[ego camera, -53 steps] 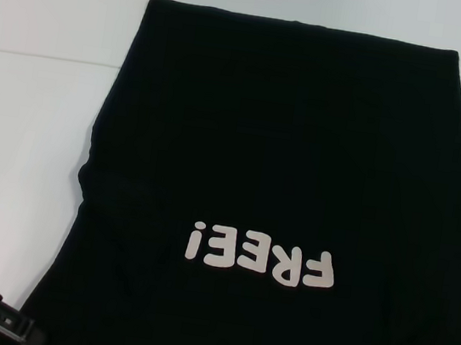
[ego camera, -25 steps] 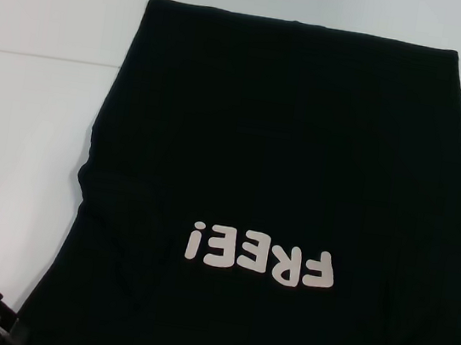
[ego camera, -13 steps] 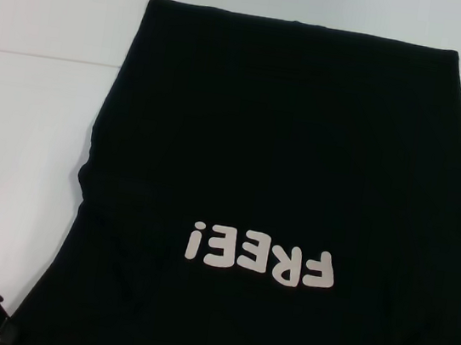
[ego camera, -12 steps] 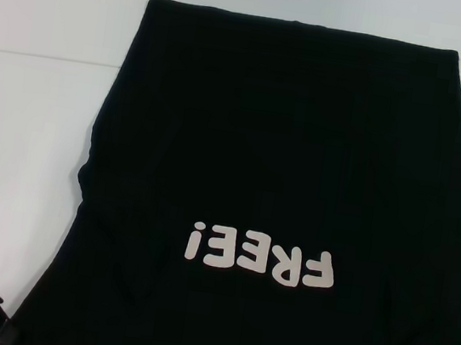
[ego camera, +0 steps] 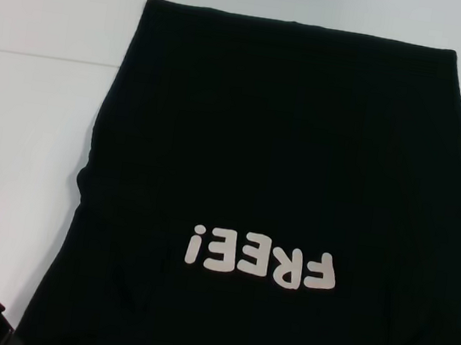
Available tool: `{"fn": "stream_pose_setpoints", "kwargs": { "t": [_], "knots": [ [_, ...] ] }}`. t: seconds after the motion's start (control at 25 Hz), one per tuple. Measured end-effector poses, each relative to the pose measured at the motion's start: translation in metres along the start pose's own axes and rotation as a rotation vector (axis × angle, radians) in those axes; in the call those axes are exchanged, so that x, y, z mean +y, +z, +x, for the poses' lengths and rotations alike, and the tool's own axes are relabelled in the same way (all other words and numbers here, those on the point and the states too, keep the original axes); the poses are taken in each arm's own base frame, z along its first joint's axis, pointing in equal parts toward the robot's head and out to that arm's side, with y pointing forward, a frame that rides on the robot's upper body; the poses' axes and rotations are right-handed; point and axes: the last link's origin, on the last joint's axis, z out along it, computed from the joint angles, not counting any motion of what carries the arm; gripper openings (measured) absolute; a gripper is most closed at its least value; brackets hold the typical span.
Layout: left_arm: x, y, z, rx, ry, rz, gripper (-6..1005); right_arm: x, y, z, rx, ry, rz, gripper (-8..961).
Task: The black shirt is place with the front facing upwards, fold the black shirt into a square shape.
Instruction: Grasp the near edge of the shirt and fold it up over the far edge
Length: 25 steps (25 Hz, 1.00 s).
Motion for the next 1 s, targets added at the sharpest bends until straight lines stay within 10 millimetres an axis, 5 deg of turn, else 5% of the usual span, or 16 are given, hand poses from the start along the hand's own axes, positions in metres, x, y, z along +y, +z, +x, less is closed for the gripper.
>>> {"fn": "stream_pose_setpoints", "kwargs": {
  "t": [0.52, 1.0],
  "knots": [
    [0.011, -0.008, 0.007, 0.021, 0.053, -0.107, -2, 0.000, 0.001, 0.000, -0.058, 0.003, -0.026, 87],
    [-0.006, -0.046, 0.061, 0.541, -0.087, -0.178, -2, -0.042, -0.061, -0.002, -0.624, 0.315, 0.003, 86]
  ]
}}
